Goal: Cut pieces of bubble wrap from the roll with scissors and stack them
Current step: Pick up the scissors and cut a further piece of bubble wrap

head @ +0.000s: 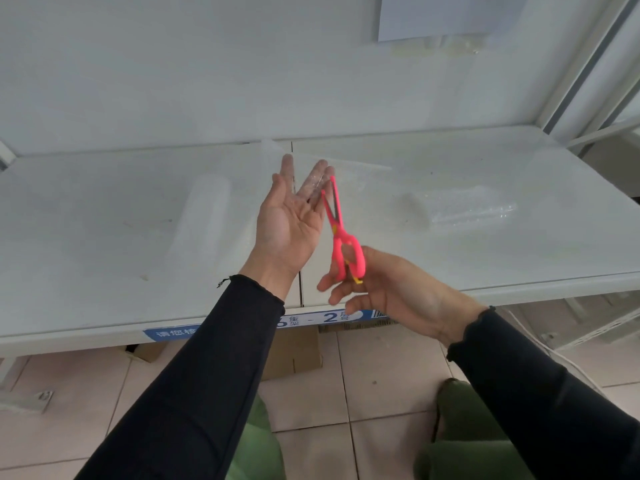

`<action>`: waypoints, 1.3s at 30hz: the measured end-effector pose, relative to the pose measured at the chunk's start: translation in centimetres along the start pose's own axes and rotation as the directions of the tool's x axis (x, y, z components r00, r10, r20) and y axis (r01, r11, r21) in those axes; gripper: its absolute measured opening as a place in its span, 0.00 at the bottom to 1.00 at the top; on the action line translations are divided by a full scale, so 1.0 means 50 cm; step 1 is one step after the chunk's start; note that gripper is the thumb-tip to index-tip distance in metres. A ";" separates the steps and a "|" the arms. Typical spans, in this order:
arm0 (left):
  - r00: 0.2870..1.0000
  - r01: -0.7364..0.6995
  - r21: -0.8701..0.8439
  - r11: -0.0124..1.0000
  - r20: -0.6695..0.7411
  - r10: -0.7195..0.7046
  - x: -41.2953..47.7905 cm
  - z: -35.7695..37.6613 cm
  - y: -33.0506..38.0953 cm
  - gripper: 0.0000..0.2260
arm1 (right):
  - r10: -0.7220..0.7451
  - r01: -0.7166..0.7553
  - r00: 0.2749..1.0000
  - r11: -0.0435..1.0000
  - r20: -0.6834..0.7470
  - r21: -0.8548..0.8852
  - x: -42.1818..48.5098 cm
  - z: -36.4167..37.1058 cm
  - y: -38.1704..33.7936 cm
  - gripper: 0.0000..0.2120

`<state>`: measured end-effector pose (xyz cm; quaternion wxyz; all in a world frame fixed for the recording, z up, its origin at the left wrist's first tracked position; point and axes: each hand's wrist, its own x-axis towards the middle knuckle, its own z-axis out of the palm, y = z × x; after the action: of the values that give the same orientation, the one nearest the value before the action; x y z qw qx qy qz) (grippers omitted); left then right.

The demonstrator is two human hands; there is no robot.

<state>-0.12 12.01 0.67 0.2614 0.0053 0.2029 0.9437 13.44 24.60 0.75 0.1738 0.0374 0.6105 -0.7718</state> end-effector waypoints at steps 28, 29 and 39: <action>1.000 0.012 0.311 0.950 0.021 -0.019 -0.006 0.006 -0.054 0.20 | 0.008 0.012 0.988 0.992 -0.154 0.128 0.038 0.016 -0.002 0.20; 1.000 0.012 0.315 0.949 0.022 -0.020 -0.007 0.005 -0.054 0.20 | 0.005 0.015 0.987 0.991 -0.158 0.130 0.038 0.016 -0.001 0.20; 1.000 -0.008 0.358 0.934 0.016 0.002 -0.007 -0.001 -0.056 0.20 | 0.003 0.024 0.984 0.988 -0.179 0.150 0.042 0.022 0.006 0.18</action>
<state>1.54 13.99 -0.39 0.2552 0.0604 0.3691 0.8916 11.73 23.02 0.18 0.1108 0.1163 0.5635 -0.8104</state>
